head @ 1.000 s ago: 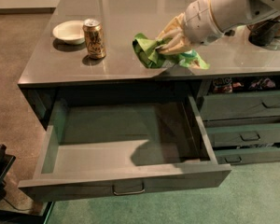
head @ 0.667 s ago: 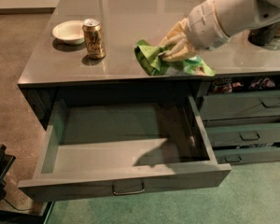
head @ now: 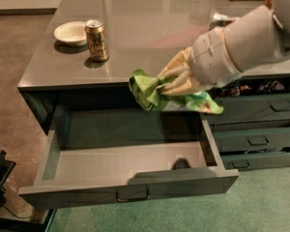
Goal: Place green rice chip bag into top drawer
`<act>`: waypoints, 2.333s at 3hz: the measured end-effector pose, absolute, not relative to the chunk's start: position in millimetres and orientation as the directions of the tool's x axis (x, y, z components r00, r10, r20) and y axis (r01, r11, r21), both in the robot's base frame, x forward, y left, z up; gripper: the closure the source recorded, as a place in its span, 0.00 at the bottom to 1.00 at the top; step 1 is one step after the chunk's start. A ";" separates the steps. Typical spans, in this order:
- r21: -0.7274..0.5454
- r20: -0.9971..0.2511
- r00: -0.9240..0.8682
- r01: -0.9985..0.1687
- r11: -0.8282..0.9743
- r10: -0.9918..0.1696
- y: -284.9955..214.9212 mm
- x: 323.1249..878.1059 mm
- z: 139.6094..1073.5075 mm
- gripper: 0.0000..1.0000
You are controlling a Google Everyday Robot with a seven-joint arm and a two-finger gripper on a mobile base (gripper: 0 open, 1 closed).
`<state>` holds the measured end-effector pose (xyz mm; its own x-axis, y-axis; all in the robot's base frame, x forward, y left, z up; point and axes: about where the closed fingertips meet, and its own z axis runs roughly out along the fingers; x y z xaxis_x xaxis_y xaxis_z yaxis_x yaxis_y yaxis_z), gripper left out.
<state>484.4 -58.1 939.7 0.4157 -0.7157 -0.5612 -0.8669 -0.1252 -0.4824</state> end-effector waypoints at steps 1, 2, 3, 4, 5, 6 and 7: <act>-0.439 -0.607 0.396 -0.890 -0.125 -0.689 -33.5 462.1 895.4 1.00; -0.414 -0.637 0.391 -0.900 -0.133 -0.665 -9.3 460.7 843.7 1.00; -0.424 -0.636 0.397 -0.896 -0.130 -0.661 11.0 471.3 788.5 1.00; -0.443 -0.593 0.395 -0.888 -0.125 -0.702 22.9 492.4 735.2 1.00; -0.452 -0.542 0.383 -0.883 -0.125 -0.748 28.1 514.5 694.3 1.00; -0.462 -0.507 0.366 -0.880 -0.113 -0.780 25.9 543.4 665.4 1.00; -0.465 -0.500 0.368 -0.878 -0.116 -0.784 25.8 545.7 663.5 0.81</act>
Offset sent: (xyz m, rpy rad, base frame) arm -0.0198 0.0751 -0.1643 0.1005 0.1234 0.0503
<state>545.7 25.8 663.5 0.3682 -0.7836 -0.5004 -0.8778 -0.1156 -0.4649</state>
